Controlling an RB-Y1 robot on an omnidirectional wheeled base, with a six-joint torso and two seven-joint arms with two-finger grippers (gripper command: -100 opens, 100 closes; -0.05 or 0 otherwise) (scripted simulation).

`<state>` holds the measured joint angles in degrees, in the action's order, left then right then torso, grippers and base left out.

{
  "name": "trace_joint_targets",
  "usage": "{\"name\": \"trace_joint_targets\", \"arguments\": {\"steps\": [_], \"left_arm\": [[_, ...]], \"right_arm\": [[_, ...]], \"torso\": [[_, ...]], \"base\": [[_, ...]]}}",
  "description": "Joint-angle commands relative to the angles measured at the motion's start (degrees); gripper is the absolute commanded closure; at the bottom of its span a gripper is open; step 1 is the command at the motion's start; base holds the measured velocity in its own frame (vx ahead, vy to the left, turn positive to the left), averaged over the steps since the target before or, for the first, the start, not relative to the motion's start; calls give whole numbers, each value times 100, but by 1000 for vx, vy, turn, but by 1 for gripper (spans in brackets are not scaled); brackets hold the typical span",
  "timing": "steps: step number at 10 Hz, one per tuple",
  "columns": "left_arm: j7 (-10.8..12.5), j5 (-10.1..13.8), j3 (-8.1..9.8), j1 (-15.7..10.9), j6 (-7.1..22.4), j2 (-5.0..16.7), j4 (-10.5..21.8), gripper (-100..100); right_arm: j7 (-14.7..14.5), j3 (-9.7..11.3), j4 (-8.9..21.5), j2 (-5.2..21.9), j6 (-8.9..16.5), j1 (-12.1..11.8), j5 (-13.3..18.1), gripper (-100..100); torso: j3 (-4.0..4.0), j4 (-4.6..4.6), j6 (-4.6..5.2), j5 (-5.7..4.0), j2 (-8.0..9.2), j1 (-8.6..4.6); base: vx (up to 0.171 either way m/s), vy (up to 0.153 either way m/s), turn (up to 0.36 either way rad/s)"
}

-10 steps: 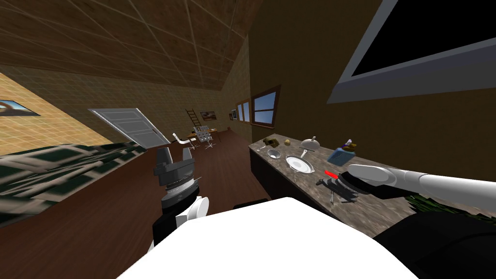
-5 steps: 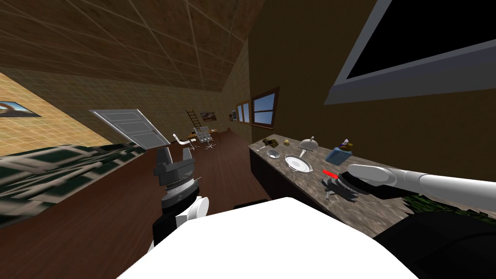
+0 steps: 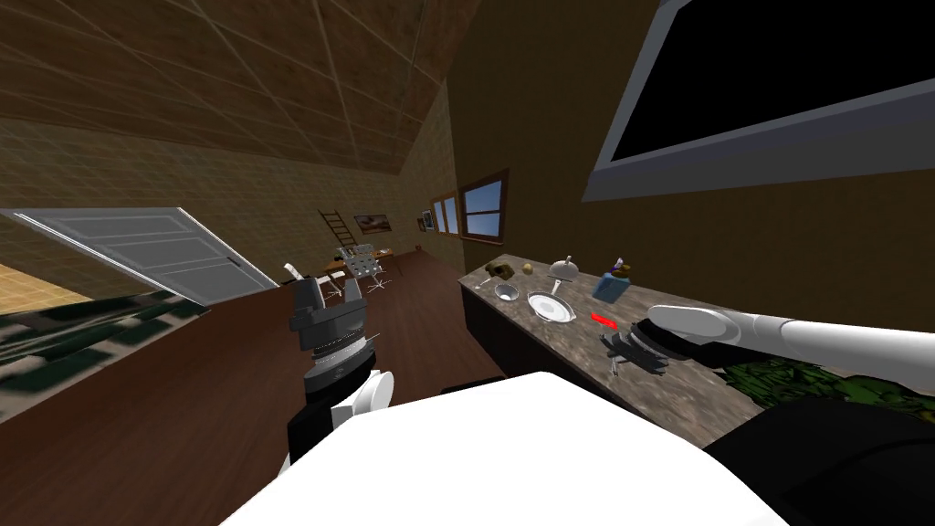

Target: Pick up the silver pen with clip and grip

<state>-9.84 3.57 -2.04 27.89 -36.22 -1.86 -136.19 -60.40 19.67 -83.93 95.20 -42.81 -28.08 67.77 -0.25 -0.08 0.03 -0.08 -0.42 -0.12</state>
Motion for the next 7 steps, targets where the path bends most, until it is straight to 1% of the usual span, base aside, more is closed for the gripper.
{"name": "trace_joint_targets", "arguments": {"steps": [1, 5, 6, 7], "left_arm": [[0, 0, 0, 0, 0, 0, 0, 0], [0, 0, 0, 0, 0, 0, 0, 0], [0, 0, 0, 0, 0, 0, 0, 0], [0, 0, 0, -2, 0, 0, 0, 0]], "right_arm": [[-44, -39, -194, 124, 39, -52, 0, 100], [-173, -96, -569, 364, 42, -64, 66, 100], [-121, -60, -489, 288, 11, 2, 111, 100], [-130, -60, -499, 294, 8, 2, 115, 0]], "torso": [[0, 0, 0, 0, 0, 0], [7, 2, 6, -1, 12, -3], [5, 2, 4, -2, 8, -4], [11, 3, -2, -4, 20, -8]], "base": [[105, 15, -197], [101, 12, -239], [48, 9, -41], [7, 2, 10]]}}
